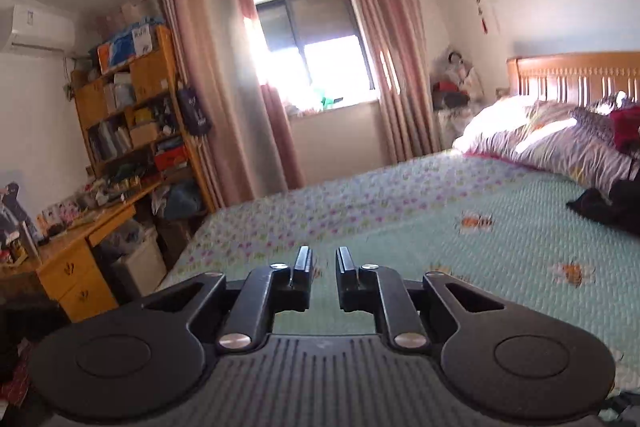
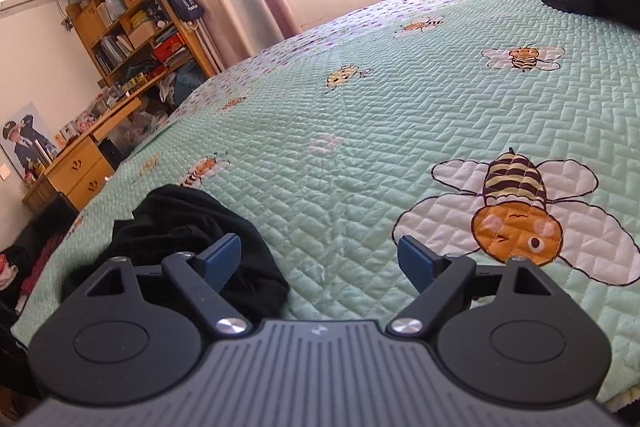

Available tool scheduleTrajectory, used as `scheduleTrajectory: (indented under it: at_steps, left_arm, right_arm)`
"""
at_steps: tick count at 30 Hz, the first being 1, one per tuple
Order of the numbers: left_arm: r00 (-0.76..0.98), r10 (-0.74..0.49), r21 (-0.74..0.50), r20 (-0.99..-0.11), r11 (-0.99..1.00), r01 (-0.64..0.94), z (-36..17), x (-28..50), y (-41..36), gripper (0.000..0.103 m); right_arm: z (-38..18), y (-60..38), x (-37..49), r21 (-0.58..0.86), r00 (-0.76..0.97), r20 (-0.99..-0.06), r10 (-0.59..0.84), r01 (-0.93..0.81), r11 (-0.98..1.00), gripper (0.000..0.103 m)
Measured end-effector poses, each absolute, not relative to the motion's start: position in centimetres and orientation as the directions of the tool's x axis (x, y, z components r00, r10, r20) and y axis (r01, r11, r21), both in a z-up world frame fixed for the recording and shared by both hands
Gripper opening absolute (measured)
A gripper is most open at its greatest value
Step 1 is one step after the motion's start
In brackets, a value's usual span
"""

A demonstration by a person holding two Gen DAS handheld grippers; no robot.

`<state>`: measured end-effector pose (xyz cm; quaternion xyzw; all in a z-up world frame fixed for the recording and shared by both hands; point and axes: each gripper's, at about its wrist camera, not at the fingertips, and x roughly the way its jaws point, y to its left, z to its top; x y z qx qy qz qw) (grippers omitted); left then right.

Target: Fold clothes

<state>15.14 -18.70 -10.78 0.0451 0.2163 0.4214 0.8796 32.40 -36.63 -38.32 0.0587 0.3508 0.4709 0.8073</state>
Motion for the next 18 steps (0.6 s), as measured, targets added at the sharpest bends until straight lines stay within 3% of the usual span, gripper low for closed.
scheduleTrajectory:
  at_steps: [4,8,10,13,18]
  left_arm:
    - [0.480,0.707,0.222,-0.519,0.654,-0.723,-19.6,12.6,-16.3,0.023]
    - [0.438,0.640,0.130,-0.631,0.645,-0.753,-26.1,8.7,-15.2,0.034]
    - [0.440,0.609,0.074,-0.660,0.636,-0.768,-28.0,6.7,-15.0,0.037]
    - [0.433,0.584,0.033,-0.687,0.620,-0.784,-29.9,4.5,-14.8,0.054]
    - [0.433,0.590,0.016,-0.681,0.604,-0.797,-30.1,3.0,-14.8,0.060]
  right_arm:
    - [-38.4,-36.6,32.0,0.386,0.292,-0.516,0.806,-0.760,0.522,0.086]
    - [-38.1,-35.9,30.4,0.317,0.234,-0.506,0.830,-0.845,0.431,0.088]
    - [-38.0,-35.3,29.1,0.240,0.222,-0.503,0.835,-0.892,0.382,0.090]
    - [-38.3,-34.3,27.0,0.041,0.265,-0.519,0.813,-0.942,0.333,0.090]
    - [-38.6,-32.4,24.5,-0.140,0.302,-0.502,0.810,-0.953,0.269,0.090]
